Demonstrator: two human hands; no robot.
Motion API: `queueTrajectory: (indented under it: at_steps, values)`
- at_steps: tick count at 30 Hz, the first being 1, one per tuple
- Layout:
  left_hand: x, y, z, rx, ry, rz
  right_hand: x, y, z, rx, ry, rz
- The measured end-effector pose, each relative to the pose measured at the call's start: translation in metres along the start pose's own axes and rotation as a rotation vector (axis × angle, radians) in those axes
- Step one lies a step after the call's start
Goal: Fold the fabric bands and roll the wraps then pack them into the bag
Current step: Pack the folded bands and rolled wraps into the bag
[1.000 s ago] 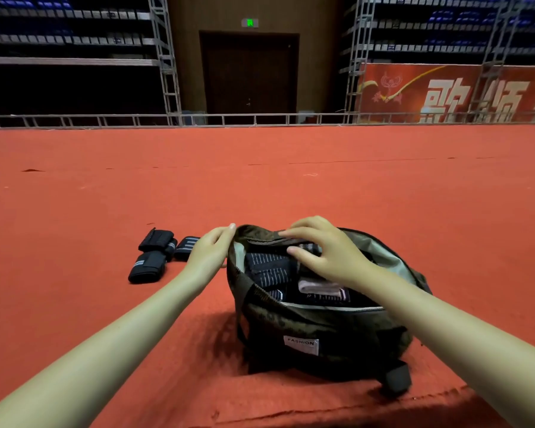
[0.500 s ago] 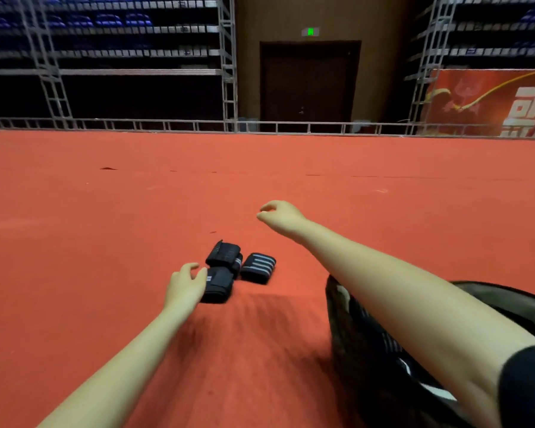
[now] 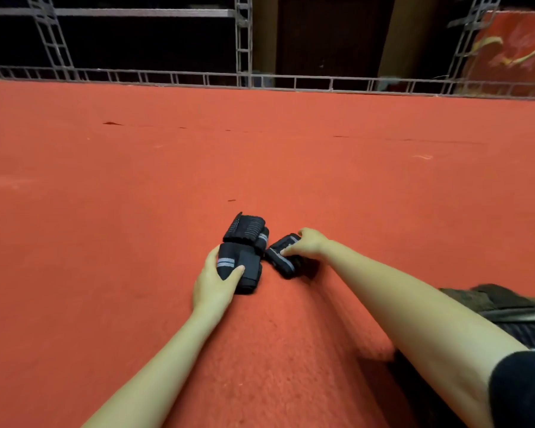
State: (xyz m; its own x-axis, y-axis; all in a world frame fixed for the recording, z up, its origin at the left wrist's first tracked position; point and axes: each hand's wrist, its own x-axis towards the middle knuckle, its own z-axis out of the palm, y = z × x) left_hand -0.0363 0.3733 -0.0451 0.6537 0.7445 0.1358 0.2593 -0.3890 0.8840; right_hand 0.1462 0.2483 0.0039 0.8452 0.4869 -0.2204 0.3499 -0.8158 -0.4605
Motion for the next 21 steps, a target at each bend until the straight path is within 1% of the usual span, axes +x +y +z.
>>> queueTrajectory:
  at_steps: [2,4,5,8,11,12,15,17,19,21]
  values:
    - [-0.008,0.005,-0.007,-0.116,-0.036,0.001,-0.008,0.002,-0.004,0.023,-0.031,0.045]
    - [-0.025,0.012,-0.016,-0.191,-0.073,0.001,-0.022,0.003,-0.007,-0.027,0.064,0.007]
    - [-0.036,0.017,-0.021,-0.216,-0.085,0.006,-0.031,0.001,-0.007,-0.006,0.119,-0.027]
    - [-0.067,0.031,-0.040,-0.247,-0.090,0.027,-0.064,-0.012,-0.019,0.123,0.202,-0.145]
    - [-0.094,0.056,-0.065,-0.259,-0.072,0.045,-0.108,-0.032,-0.048,0.123,0.215,-0.334]
    - [-0.103,0.067,-0.073,-0.274,-0.067,0.056,-0.125,-0.038,-0.061,0.132,0.247,-0.408]
    - [-0.131,0.109,-0.092,-0.353,-0.066,0.099,-0.185,-0.046,-0.101,0.326,0.338,-0.534]
    - [-0.153,0.141,-0.096,-0.417,-0.080,0.128,-0.229,-0.037,-0.128,0.475,0.367,-0.605]
    - [-0.173,0.170,-0.088,-0.492,-0.120,0.144,-0.269,-0.017,-0.154,0.573,0.401,-0.648]
    - [-0.196,0.199,-0.073,-0.537,-0.187,0.162,-0.300,0.015,-0.175,0.682,0.428,-0.645]
